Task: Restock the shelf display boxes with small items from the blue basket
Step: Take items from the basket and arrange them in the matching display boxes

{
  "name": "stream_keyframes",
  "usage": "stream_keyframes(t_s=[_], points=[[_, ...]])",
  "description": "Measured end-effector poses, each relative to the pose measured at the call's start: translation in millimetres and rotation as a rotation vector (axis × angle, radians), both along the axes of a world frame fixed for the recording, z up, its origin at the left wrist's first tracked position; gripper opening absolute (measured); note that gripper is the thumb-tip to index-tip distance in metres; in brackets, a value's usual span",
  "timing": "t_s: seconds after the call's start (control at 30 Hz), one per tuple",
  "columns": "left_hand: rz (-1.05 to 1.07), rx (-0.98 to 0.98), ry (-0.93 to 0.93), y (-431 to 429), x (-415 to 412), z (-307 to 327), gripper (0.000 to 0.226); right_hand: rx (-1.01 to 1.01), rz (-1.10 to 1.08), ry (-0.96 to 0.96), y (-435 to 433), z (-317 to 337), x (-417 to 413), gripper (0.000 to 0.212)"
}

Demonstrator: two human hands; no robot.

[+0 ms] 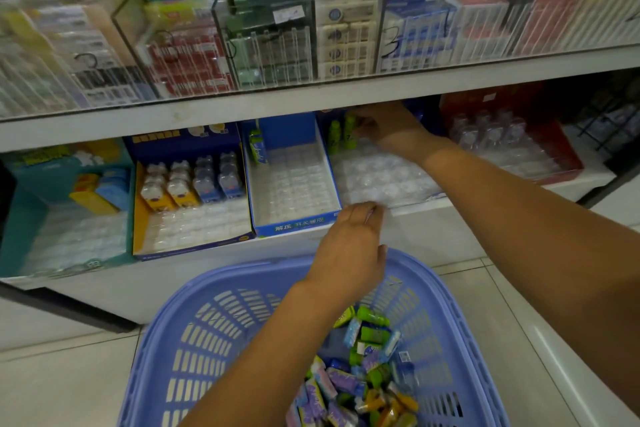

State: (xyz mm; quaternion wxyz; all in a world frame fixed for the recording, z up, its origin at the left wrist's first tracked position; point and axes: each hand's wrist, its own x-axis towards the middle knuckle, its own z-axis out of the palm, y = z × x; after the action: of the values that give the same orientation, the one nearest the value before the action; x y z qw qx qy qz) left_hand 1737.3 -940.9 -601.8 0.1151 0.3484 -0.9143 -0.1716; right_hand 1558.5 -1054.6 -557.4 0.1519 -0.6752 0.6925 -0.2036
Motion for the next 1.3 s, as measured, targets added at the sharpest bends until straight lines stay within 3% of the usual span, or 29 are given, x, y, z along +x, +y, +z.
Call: stream_keyframes(t_s=[0.37, 0.57, 0.67, 0.8, 0.87, 0.93, 1.0, 1.1, 1.17, 1.23, 1.3], points=[[-0.019, 0.021, 0.035, -6, -2, -1, 0.056, 0.063, 0.117, 0.087, -14, -9, -14, 0.038], [-0.005, 0.034, -0.009, -5, -5, 2, 0.057, 0.063, 0.041, 0.012, -12, -11, -7, 0.037], [0.000, 0.066, -0.040, -5, -4, 8, 0.057, 0.136, 0.001, -0.009, -1, -7, -2, 0.049], [0.018, 0.151, 0.242, 11, 12, 5, 0.045, 0.052, -0.117, -0.225, 40, 1, 15, 0.068], [0.078, 0.175, 0.338, 22, 24, -12, 0.034, -0.026, -0.232, -0.321, 70, 4, 27, 0.047], [0.152, 0.287, 0.252, 30, 35, -41, 0.025, 0.041, -0.211, -0.408, 110, -2, 44, 0.015], [0.155, 0.413, -0.054, 37, 51, -76, 0.023, 0.225, -0.130, -0.356, 148, -21, 65, 0.022], [0.060, 0.588, -0.439, 52, 88, -128, 0.030, 0.628, 0.012, 0.049, 179, -77, 97, 0.030], [0.065, 0.697, -0.473, 60, 111, -152, 0.037, 0.775, 0.021, 0.160, 187, -120, 111, 0.026], [0.089, 0.841, -0.384, 68, 124, -170, 0.038, 0.780, -0.023, 0.107, 192, -160, 115, 0.043], [0.137, 0.850, -0.409, 78, 131, -182, 0.042, 0.740, -0.067, 0.111, 193, -186, 112, 0.057]])
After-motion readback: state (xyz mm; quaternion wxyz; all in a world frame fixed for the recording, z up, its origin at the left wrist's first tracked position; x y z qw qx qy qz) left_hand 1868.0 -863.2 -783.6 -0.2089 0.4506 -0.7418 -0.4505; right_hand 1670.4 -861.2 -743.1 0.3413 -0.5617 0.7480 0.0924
